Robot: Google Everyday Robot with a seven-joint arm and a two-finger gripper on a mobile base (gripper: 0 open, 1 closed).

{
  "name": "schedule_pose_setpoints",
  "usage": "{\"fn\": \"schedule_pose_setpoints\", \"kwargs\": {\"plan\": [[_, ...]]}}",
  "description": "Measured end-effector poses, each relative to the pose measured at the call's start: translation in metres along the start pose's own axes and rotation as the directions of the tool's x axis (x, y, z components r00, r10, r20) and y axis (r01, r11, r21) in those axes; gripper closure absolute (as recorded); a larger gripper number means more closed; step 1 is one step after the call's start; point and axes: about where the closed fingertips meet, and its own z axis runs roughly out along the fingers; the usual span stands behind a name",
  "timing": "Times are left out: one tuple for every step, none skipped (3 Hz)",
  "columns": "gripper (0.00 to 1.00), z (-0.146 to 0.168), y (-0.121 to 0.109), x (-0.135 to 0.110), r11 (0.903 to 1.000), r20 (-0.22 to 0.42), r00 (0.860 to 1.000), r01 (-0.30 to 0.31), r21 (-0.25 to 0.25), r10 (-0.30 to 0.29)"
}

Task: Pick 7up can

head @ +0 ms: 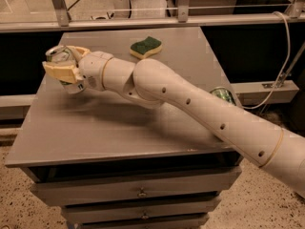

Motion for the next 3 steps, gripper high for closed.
{"fn": "schedule_pose_setpoints", "kwargs": {"plan": [[1.0, 0.001, 0.003, 0.016, 0.9995, -0.013, 1.0, -0.028, 0.017, 0.028], [1.0, -0.004, 0.006, 0.024, 0.9985, -0.033, 0.998, -0.045, 0.03, 0.046], [0.87, -0.01, 0.01, 0.033, 0.9962, -0.032, 0.997, -0.07, 0.052, 0.072]]}}
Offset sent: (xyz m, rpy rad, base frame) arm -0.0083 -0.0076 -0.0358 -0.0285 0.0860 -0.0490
